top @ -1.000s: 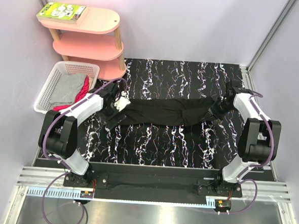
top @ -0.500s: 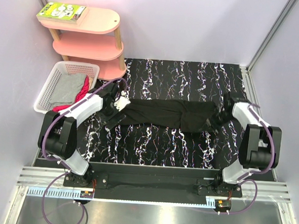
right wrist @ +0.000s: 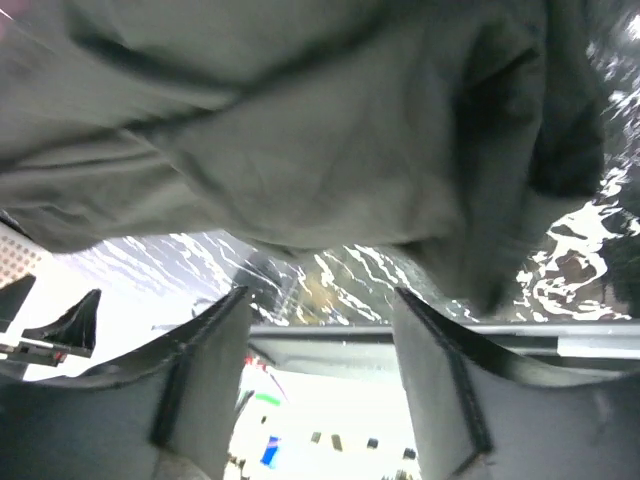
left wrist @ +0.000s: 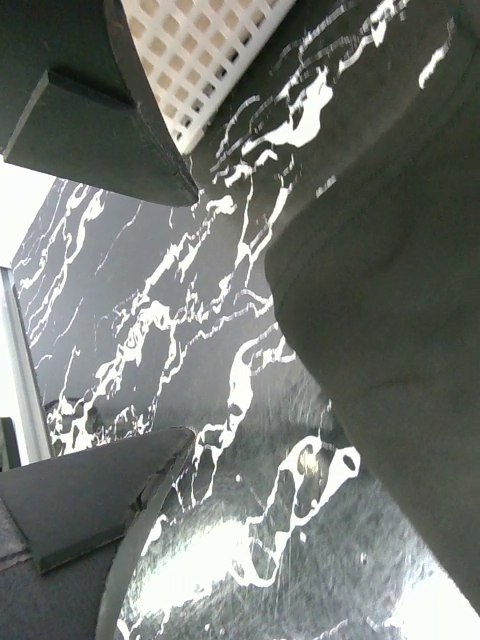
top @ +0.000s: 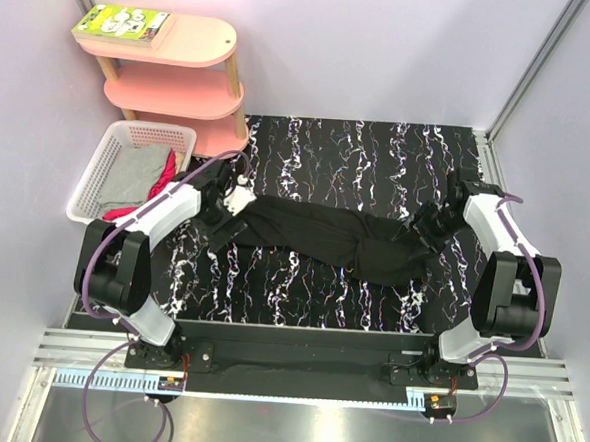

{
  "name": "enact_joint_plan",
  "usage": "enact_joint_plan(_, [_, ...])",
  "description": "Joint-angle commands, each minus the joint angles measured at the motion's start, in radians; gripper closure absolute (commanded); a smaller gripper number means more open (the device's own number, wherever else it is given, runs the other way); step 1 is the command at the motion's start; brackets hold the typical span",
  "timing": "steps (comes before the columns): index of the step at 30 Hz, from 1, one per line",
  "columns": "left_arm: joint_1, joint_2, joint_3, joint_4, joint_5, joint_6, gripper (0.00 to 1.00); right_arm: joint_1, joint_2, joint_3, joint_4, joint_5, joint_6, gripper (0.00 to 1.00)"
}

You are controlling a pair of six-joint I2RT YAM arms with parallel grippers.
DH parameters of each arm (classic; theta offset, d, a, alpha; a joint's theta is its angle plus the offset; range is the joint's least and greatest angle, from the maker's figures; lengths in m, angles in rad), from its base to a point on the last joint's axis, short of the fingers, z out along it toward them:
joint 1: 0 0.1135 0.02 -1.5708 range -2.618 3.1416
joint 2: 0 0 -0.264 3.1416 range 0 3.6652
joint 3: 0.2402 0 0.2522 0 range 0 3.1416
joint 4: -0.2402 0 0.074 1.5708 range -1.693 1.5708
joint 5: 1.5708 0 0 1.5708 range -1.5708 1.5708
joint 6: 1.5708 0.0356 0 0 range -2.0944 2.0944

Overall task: Fold and stack the t-shirts
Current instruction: Fold the other side of the tshirt into a rectangle

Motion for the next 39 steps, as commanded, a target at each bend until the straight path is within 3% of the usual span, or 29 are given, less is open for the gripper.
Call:
enact_joint_plan(1, [0.073, 0.014, 0.063, 0.013, -0.010, 0.016, 0.01, 0.000, -0.014, 0.021, -0.053, 0.068, -0.031, 0.30])
enact_joint_plan(9, [0.110, 0.094, 0.180, -0.011, 0.028, -0.027, 0.01, -0.001, 0.038, 0.121, -0.025, -0.004, 0.010, 0.31])
enact_joint_plan(13, [0.103, 0.125, 0.286, -0.026, 0.044, -0.073, 0.01, 0.005, 0.037, 0.052, 0.018, -0.027, 0.004, 0.34])
enact_joint_plan(21, [0.047, 0.221, 0.422, -0.043, 0.045, -0.108, 0.01, -0.001, 0.029, -0.036, 0.012, 0.076, -0.048, 0.35])
enact_joint_plan(31, [0.006, 0.295, 0.432, -0.042, 0.030, -0.098, 0.01, -0.056, 0.063, 0.035, -0.022, 0.207, -0.102, 0.36])
enact_joint_plan(39, [0.006, 0.261, 0.370, -0.031, 0.021, -0.085, 0.01, -0.076, 0.140, 0.113, 0.000, 0.200, -0.096, 0.37])
